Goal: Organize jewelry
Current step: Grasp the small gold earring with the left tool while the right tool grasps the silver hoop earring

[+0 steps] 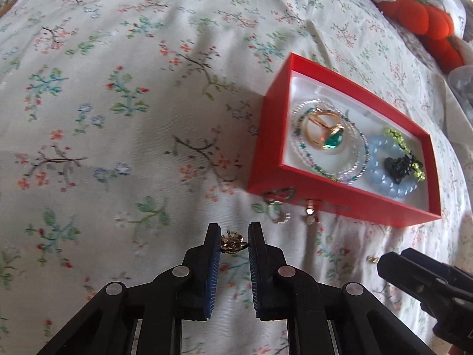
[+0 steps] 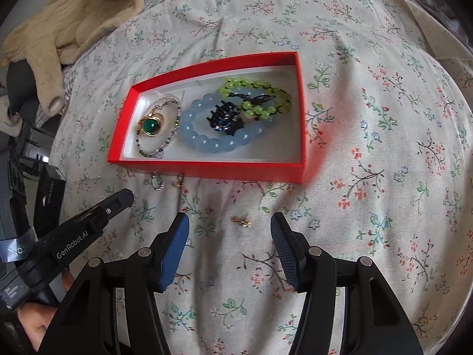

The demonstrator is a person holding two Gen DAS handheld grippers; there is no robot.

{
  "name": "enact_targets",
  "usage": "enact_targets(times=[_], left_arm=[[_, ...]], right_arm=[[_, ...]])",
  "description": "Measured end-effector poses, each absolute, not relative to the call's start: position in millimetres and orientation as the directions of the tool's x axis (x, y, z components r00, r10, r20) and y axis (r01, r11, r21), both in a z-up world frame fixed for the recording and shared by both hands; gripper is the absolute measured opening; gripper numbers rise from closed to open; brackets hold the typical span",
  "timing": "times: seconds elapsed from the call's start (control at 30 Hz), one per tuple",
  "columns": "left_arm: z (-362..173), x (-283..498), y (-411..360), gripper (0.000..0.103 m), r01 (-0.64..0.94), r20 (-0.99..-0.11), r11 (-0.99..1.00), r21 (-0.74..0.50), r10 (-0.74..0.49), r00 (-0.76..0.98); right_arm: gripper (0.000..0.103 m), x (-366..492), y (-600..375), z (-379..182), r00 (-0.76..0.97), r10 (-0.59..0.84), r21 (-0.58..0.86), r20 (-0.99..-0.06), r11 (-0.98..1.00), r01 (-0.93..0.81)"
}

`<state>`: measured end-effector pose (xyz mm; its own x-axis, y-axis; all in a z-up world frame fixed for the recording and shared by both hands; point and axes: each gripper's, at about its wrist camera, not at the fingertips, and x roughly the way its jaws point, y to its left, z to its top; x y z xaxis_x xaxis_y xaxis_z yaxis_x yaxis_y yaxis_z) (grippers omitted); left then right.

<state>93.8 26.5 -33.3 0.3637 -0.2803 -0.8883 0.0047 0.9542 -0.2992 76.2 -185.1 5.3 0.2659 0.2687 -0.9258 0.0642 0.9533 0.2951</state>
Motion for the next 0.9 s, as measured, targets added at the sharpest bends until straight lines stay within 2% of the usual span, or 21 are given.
enact_targets(times=[0.07, 0.1, 0.13, 0.33, 0.9], left_arm=[[-30.4, 91.4, 34.3, 0.013, 0.004, -0.889, 0.96, -0.278, -0.26, 0.377], [-29.1, 89.8, 38.0, 0.013, 0.005, -0.889, 0.962, -0.272, -0.253, 0.382], [-28.3, 89.6, 41.2, 0.013, 0.007, -0.889, 0.963, -0.268, -0.25, 0.384], [-31.0, 83.5, 50.7, 0.013, 0.015, -0.897, 0.972, -0.235, -0.223, 0.381], [-38.9, 84.5, 59.5, 0.013, 0.019, -0.901, 0.966, -0.257, -0.246, 0.357]], right_arm=[[0.059, 77.3, -175.1, 5.5, 0.269, 0.304, 0.329, -0.914, 0.943, 0.052], [0.054, 78.0, -169.8, 5.6, 0.27, 0.321, 0.345, -0.908, 0.938, 0.046], [0.044, 79.3, -163.6, 5.4, 0.271, 0.334, 0.357, -0.903, 0.933, 0.039], [0.025, 90.6, -124.8, -7.1, 0.245, 0.372, 0.385, -0.895, 0.923, 0.005], [0.021, 118.1, -83.4, -33.3, 0.283, 0.21, 0.222, -0.936, 0.975, 0.01]])
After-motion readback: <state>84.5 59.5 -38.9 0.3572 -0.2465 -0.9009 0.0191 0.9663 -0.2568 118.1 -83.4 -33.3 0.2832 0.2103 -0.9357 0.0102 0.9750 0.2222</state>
